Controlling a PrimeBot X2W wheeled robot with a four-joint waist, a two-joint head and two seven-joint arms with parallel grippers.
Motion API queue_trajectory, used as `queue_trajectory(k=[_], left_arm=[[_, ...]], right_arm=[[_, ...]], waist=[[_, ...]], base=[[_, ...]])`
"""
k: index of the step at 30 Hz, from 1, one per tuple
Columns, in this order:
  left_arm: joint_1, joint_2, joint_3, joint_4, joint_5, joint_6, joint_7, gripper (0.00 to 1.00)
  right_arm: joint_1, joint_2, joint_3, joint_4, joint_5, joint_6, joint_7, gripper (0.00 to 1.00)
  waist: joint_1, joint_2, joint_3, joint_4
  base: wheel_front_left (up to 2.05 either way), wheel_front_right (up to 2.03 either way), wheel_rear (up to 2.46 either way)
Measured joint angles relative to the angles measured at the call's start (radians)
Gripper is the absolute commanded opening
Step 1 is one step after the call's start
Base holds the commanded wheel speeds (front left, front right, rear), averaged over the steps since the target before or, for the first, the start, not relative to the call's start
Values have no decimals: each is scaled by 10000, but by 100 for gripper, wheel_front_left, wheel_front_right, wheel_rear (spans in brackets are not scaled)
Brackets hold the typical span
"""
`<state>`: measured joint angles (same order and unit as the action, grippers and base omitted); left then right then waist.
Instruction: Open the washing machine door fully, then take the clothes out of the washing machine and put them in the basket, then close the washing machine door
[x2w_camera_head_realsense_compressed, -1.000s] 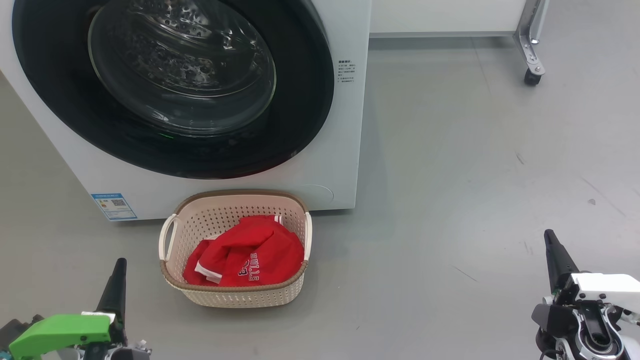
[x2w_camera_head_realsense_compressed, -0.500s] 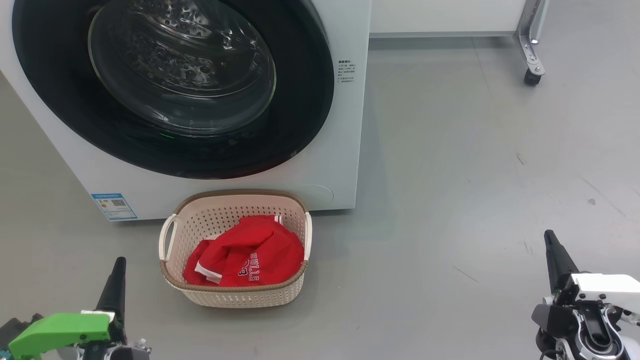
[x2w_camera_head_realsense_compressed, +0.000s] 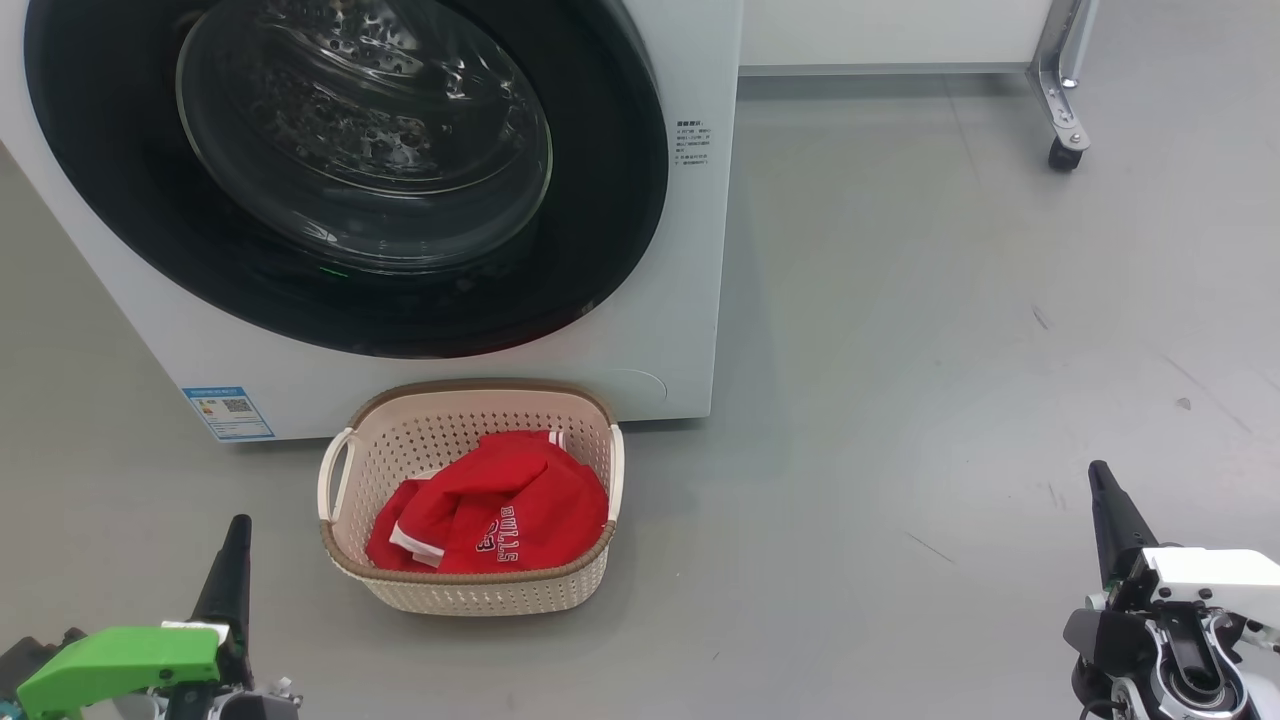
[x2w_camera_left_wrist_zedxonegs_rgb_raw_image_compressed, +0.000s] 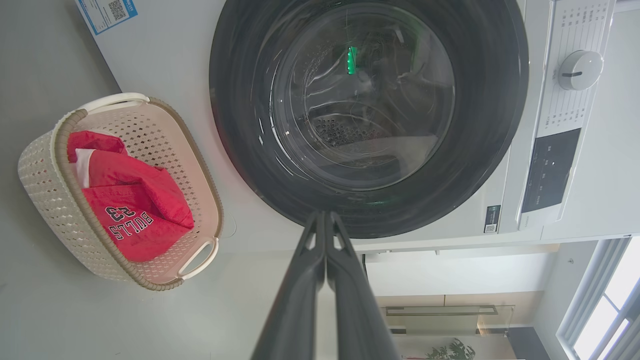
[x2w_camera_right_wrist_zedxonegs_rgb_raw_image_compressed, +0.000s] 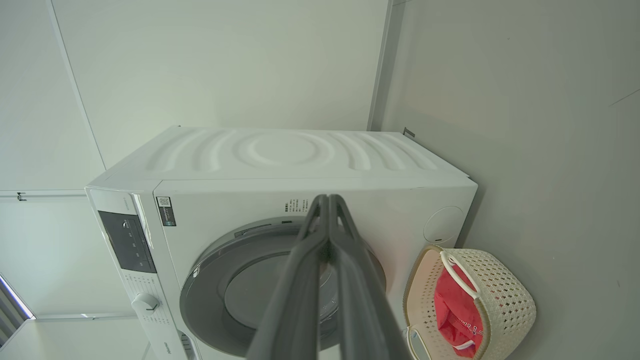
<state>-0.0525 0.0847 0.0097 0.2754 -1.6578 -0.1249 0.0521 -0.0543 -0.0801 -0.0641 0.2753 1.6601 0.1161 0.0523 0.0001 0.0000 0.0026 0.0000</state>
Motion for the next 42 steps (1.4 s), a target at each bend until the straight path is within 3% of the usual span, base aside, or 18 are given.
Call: queue_trajectory(k=[42], left_arm=[[-12,-40,44,29,2,-2,82,0]], right_arm=[[-9,4,-42,56,-2,56,40,0]], waist=[[0,0,-2,0]], base=[[0,0,0]])
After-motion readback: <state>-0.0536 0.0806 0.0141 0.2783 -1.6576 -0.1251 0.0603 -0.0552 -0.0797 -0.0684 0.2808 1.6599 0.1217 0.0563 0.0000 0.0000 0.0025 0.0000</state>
